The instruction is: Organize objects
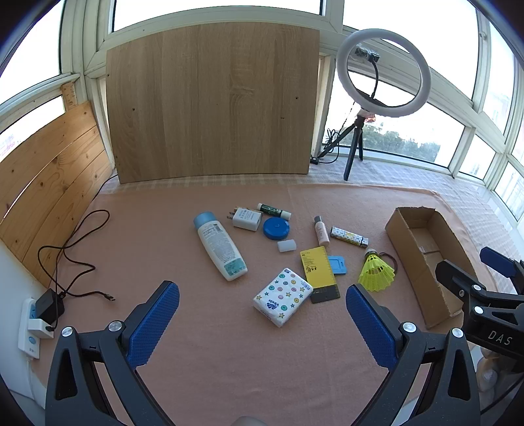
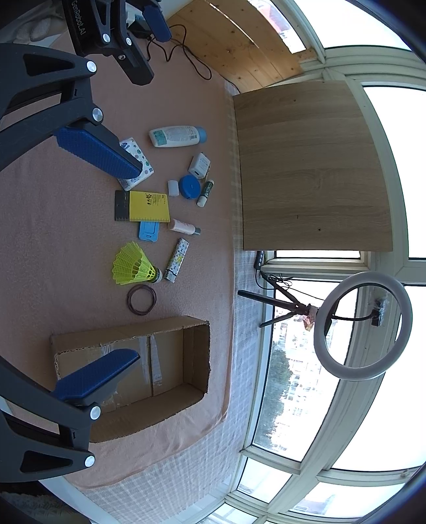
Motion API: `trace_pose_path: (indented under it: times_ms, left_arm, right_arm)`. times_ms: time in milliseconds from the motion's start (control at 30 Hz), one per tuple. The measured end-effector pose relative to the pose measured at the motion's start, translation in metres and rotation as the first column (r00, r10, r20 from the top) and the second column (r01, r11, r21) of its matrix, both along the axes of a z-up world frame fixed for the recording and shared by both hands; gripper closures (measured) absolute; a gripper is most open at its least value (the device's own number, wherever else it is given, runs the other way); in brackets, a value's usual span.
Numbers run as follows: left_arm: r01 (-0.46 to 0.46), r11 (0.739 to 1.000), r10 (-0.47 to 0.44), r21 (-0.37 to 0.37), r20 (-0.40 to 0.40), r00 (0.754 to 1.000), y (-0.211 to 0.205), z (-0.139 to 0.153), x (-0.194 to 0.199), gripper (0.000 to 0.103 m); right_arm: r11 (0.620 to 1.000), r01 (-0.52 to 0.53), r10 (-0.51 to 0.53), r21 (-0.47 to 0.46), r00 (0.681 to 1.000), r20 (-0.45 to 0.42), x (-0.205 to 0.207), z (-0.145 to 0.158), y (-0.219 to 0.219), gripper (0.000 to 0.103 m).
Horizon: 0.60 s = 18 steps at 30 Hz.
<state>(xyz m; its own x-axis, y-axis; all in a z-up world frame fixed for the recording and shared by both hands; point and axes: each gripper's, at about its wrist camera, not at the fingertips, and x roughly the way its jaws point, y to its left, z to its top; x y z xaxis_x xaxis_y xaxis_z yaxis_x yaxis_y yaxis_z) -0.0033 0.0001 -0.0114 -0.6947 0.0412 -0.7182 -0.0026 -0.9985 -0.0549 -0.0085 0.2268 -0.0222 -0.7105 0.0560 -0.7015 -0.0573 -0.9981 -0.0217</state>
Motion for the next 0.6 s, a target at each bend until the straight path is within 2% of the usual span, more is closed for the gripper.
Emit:
trace_pose_path:
  times_ms: [600]
  left_arm:
    - [0.004,1.0,-0.004,0.002,0.002,1.0,-0.0005,0.0008,-0.0018,0.0]
  right_arm:
    - [1.0,-0.003,0.003,0.002,1.0,0.007,-0.0033,-0.0016,-0.0035,0.001]
